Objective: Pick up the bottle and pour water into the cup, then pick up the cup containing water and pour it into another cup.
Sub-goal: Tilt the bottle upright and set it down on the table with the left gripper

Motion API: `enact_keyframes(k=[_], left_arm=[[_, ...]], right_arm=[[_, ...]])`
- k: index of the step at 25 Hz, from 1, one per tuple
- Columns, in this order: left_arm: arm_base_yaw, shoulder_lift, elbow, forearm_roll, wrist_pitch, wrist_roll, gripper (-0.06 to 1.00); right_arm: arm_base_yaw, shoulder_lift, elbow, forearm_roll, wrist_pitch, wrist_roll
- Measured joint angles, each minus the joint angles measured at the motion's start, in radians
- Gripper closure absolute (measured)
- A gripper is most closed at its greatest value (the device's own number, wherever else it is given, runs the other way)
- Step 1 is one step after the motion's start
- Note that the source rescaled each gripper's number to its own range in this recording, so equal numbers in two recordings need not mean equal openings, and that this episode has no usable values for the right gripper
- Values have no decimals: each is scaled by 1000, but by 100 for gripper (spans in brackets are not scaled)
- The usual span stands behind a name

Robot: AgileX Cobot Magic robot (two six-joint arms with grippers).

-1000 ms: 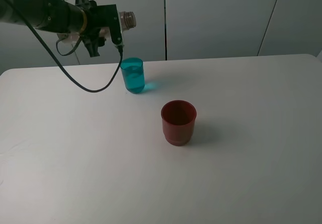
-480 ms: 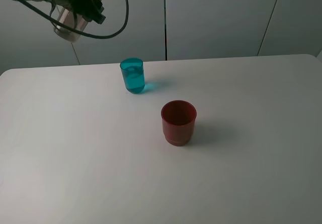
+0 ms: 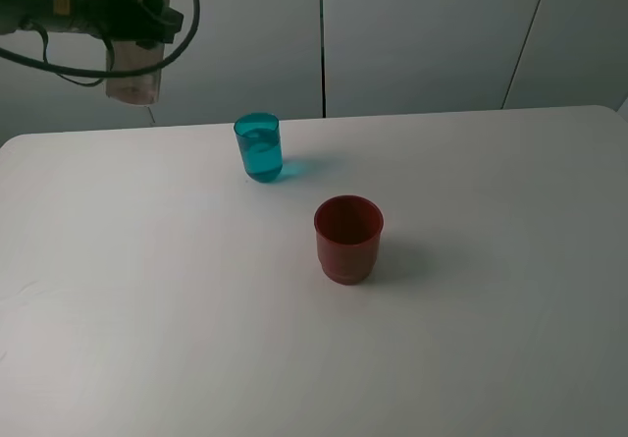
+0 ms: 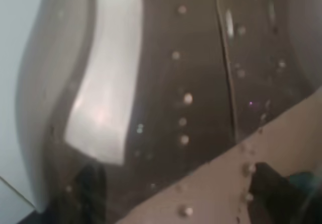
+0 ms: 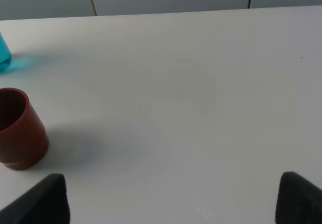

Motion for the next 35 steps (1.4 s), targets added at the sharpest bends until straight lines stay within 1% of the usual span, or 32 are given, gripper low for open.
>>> enact_keyframes(k=[5,8,11,13,16,18,19,23,31,33,35], left_arm=[[98,-39,139,-56,-176,0,94],[163,-44,224,-110,-285,48,94],[219,-45,308,-205,-389,152,94],[253,-45,368,-310,-470,265,94],[266,-45,426,-484,-558,443,94],[266,-45,437,-559,-579,519,94],[266,-43,438,-586,-589,540,94],[266,15,442,-637,-661,576,94],[266,244,442,-713,-938,593,94],[266,303,442,-736,-991,593,94],[266,354,442,-754,-1013,606,94]], right_arm=[[0,0,0,0,0,0],[0,0,0,0,0,0],[0,0,0,0,0,0],[0,0,0,0,0,0],[0,0,0,0,0,0],[0,0,0,0,0,0],[0,0,0,0,0,0],[0,0,0,0,0,0],[0,0,0,0,0,0],[0,0,0,0,0,0],[0,0,0,0,0,0]])
